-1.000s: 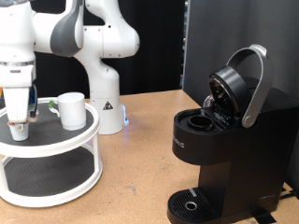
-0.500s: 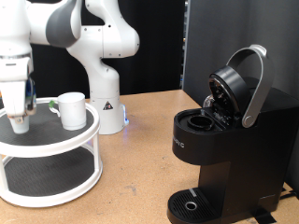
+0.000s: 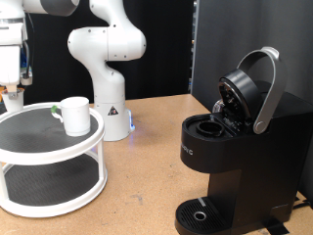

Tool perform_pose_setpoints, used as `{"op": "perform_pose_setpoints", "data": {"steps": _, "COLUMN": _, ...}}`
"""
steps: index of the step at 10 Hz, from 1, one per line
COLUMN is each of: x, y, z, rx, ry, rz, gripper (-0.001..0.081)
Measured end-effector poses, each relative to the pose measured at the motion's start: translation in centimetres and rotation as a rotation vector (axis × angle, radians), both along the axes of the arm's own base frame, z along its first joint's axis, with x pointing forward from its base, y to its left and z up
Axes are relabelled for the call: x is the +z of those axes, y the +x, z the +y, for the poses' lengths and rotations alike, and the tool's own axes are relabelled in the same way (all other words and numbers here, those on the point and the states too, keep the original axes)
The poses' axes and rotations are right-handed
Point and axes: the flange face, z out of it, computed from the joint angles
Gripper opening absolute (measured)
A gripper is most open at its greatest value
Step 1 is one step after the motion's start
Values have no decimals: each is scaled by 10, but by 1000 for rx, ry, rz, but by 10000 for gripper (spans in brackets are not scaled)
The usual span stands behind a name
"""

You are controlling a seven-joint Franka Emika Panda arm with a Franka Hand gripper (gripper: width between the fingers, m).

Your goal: Make a cup of coffee with the keurig machine

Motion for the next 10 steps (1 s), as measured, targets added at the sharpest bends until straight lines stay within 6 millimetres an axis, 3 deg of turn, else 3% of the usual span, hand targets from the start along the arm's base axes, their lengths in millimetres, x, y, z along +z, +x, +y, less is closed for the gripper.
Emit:
{"op": "perform_pose_setpoints", "data": {"steps": 2, "x": -4, "y": 0, "z": 2, "rx": -18, "ry": 13, "rz": 15, "gripper": 438}}
{"op": "perform_pose_setpoints", "data": {"steps": 8, "x": 14, "y": 50, "z": 82, "rx": -206, "ry": 144, "rz": -39, "gripper": 438}}
{"op": "perform_pose_setpoints", "data": {"steps": 10, "x": 15, "y": 53, "z": 88, "rx": -225, "ry": 141, "rz": -42, "gripper": 438}}
